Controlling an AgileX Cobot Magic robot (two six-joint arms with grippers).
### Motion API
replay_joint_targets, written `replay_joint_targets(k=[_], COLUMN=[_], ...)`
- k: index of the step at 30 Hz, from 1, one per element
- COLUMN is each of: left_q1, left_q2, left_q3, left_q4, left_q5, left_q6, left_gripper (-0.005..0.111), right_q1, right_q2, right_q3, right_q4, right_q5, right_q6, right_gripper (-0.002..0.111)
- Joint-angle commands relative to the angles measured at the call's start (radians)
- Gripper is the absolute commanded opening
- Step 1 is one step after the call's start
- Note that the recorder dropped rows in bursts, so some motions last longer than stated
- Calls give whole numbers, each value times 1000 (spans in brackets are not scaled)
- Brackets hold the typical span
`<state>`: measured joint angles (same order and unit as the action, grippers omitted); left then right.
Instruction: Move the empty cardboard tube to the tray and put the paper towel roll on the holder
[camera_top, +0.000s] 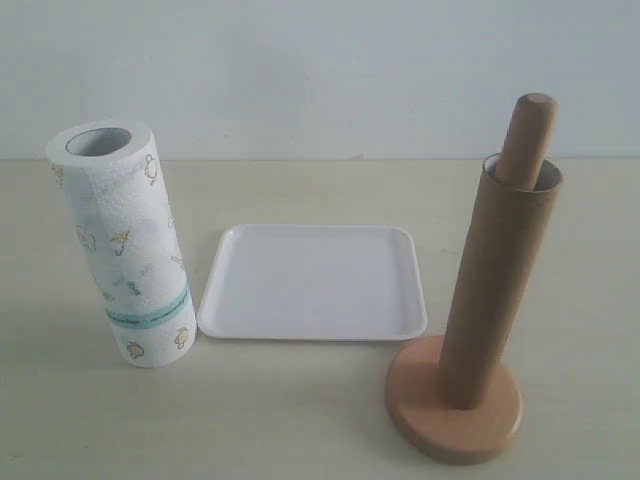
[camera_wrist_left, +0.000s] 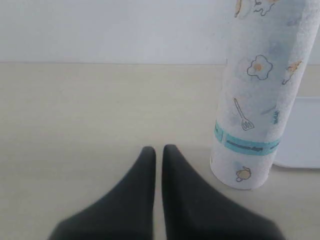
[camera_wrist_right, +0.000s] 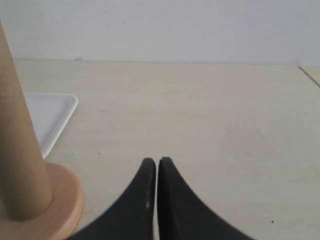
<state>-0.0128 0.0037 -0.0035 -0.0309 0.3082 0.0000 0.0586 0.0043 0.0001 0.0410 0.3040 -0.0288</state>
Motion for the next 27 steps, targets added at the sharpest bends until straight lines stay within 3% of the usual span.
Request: replay_joint_targets(k=[1,13,22,25,27], left_q1=[2,2,2,2,2], left_q2=[-4,-4,-4,-4,-4], left_q3=[4,4,4,4,4], left_q4=[1,1,1,1,1], left_q5=[-1,-1,-1,-1,-1], left_q6=[0,0,0,0,0], left_gripper=[4,4,4,4,4], right_q1=[-8,-8,-7,-7,-7], right_q2=[-4,-4,-4,-4,39], right_q3=[0,0,-6,-91,-171], right_q4=[-5,-5,-3,-3,-3], right_q5=[-69,-165,-722,-710,-575], right_q6=[-7,-1,-19,-19,-14], right_gripper=[1,1,1,1,1])
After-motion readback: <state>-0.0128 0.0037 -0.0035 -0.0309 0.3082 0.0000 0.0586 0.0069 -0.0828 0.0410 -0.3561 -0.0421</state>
